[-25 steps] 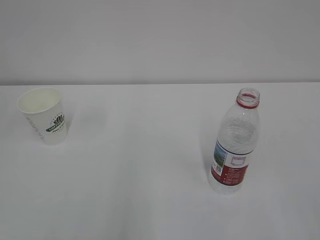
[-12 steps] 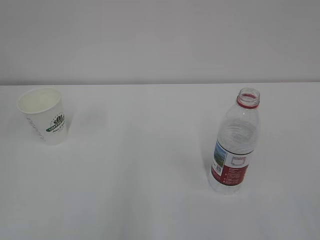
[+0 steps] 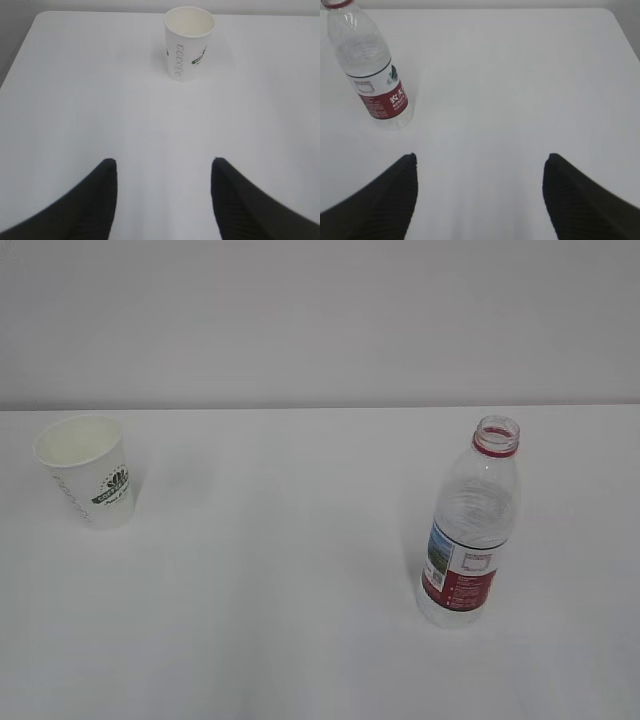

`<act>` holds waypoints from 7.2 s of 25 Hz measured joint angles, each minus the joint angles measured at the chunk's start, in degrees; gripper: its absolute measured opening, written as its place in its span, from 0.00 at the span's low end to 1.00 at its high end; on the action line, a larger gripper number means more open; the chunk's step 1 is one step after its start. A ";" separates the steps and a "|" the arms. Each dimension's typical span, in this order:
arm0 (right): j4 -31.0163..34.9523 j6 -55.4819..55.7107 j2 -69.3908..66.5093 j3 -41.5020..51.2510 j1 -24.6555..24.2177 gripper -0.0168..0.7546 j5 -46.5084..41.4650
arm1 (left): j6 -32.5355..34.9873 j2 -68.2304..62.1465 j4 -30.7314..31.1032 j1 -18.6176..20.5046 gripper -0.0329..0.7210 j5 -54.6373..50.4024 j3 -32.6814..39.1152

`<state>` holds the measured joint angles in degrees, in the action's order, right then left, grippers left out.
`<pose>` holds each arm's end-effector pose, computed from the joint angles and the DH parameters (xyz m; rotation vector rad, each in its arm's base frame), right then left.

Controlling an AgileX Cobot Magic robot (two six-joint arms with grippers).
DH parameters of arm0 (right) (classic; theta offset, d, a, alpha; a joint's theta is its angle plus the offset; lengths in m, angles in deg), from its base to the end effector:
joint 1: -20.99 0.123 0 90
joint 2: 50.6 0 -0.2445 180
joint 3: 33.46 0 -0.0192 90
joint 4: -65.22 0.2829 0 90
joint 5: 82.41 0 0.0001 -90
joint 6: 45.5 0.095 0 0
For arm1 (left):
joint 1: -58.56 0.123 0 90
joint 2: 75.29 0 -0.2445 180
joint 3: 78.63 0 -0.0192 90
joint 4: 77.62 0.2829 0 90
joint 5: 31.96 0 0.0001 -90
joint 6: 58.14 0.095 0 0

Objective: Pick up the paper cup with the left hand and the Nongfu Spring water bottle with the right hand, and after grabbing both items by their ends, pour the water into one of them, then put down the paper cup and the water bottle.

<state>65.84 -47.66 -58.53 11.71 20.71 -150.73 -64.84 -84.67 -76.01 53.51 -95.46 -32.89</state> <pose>0.0536 0.0007 0.2923 -0.0365 2.1188 -0.0123 0.0632 -0.0032 0.2948 -0.0323 2.0710 -0.0923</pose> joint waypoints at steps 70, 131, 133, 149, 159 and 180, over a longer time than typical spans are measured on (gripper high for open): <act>44.35 -51.31 -28.22 3.08 0.00 0.78 46.82 | 0.00 -38.06 4.93 0.00 0.81 67.52 10.08; 102.52 -114.03 -42.05 13.71 0.00 0.78 46.75 | 0.00 -39.31 5.60 0.00 0.81 79.00 19.39; 102.52 -114.03 -42.05 13.71 0.00 0.78 46.38 | 0.00 -39.23 5.60 0.00 0.81 79.13 19.39; 102.52 -114.03 -42.05 13.71 0.00 0.78 46.04 | 0.00 -43.48 12.06 0.00 0.81 87.17 19.39; 102.52 -114.03 -42.05 13.71 0.00 0.78 46.00 | 0.00 -51.65 12.25 0.00 0.81 94.12 19.39; 102.52 -114.03 -42.05 13.71 0.00 0.78 46.00 | 0.92 -65.80 10.94 0.00 0.76 106.43 19.39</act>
<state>168.36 -161.69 -100.58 25.42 20.71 -104.73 -63.92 -150.47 -65.08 53.51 10.96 -13.50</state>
